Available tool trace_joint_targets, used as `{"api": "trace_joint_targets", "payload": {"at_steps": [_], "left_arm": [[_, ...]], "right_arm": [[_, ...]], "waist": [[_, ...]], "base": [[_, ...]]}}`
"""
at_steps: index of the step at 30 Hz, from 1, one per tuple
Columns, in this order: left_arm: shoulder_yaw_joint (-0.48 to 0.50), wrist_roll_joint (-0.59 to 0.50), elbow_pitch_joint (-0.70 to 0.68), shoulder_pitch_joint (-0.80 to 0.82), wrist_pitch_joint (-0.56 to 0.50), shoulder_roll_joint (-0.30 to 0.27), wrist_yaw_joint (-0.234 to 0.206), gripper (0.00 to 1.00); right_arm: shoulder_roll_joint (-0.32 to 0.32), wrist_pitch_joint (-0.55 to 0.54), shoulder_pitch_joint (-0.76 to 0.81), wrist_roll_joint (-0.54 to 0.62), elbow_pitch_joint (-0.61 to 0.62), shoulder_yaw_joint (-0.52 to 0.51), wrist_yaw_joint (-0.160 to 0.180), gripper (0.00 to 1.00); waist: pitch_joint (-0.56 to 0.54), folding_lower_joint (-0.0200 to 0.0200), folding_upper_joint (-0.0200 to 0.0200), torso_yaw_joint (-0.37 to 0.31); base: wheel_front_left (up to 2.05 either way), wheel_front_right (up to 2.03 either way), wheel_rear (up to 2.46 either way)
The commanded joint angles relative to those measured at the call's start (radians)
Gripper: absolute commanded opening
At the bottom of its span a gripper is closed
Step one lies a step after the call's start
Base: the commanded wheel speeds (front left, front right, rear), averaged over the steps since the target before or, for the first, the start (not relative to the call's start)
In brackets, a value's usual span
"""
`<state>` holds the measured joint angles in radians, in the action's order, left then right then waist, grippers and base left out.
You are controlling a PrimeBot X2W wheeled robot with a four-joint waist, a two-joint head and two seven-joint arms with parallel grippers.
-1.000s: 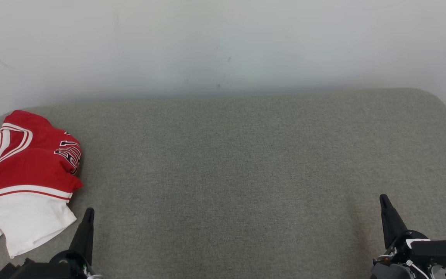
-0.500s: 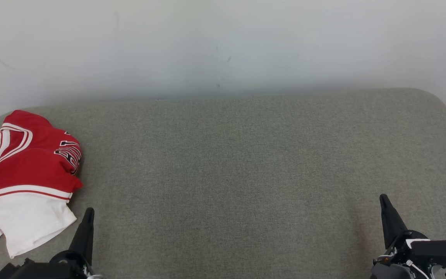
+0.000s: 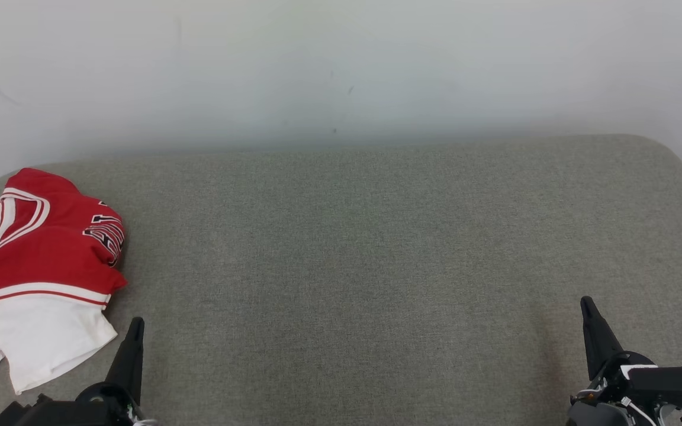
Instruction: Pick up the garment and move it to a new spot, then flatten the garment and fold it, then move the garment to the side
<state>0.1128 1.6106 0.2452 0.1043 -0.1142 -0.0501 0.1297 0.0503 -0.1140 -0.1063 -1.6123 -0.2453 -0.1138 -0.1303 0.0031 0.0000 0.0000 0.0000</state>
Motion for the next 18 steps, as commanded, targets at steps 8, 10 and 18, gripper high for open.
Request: {"api": "trace_joint_targets", "payload": {"at_steps": [8,10,18], "left_arm": [[0.002,0.005,0.001,0.011,-0.001,0.001,0.003,0.0],[0.002,0.005,0.001,0.011,-0.001,0.001,0.003,0.0],[-0.004,0.0,0.022,-0.02,0.003,0.005,-0.002,1.0]], "right_arm": [[-0.001,-0.001,-0.007,-0.001,-0.001,-0.001,-0.001,0.0],[-0.001,-0.001,-0.007,-0.001,-0.001,-0.001,-0.001,0.0],[-0.002,0.002,0.02,0.0,-0.026,0.003,0.002,1.0]], "waist": [[0.0,0.0,0.0,0.0],[0.0,0.0,0.0,0.0],[0.0,0.0,0.0,0.0]], "base": [[0.0,0.0,0.0],[0.0,0.0,0.0],[0.0,0.0,0.0]]}}
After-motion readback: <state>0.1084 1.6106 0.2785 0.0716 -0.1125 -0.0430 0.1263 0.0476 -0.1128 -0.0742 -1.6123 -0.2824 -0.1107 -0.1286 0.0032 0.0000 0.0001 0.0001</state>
